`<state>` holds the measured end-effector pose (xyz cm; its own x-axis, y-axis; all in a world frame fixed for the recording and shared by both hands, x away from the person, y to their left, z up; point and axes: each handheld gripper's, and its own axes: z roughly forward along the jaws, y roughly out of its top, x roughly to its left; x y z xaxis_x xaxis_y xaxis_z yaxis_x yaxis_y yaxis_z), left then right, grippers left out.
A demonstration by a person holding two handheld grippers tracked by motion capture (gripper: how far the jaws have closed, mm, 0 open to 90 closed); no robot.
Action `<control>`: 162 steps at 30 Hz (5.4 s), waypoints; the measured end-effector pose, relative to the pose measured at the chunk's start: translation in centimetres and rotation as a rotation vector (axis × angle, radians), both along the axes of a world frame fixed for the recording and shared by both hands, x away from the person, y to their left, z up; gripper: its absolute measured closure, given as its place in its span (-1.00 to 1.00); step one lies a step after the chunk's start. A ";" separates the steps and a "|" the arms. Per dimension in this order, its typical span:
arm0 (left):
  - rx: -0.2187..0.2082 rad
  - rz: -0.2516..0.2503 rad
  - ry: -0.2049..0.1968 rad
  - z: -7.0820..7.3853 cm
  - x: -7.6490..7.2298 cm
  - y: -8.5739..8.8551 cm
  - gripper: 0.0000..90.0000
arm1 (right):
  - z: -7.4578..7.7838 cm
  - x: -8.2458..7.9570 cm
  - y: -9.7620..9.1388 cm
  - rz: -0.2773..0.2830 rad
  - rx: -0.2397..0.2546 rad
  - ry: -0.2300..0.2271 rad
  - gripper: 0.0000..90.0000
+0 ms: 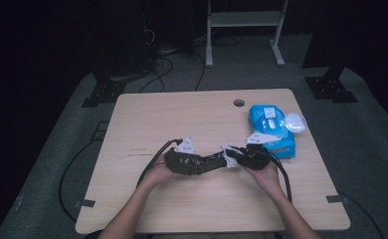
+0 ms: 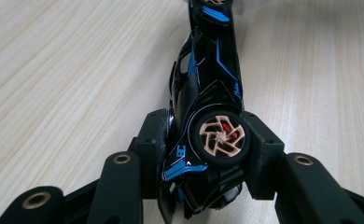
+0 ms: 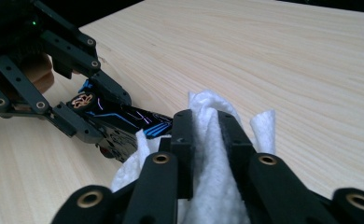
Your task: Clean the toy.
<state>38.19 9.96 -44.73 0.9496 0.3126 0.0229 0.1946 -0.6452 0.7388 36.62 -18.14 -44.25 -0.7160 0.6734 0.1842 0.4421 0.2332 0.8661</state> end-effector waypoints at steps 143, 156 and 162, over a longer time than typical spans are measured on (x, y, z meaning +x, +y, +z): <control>-0.121 -0.074 -0.162 4.9 -1.8 -2.0 0.42 | 3.6 -2.1 0.3 0.074 0.242 -0.047 0.85; -0.175 -0.071 -0.145 5.0 -1.8 -1.9 0.42 | 3.7 -2.1 0.3 0.076 0.272 -0.051 0.85; -0.175 -0.070 -0.140 4.9 -1.7 -1.8 0.42 | 3.2 -1.9 0.0 0.061 0.296 -0.033 0.85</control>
<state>36.46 8.17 -39.87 0.9604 0.2571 0.1074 0.0416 -0.5134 0.8571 34.69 -18.17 -41.04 -0.7622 0.5495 0.3423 0.4058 -0.0064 0.9139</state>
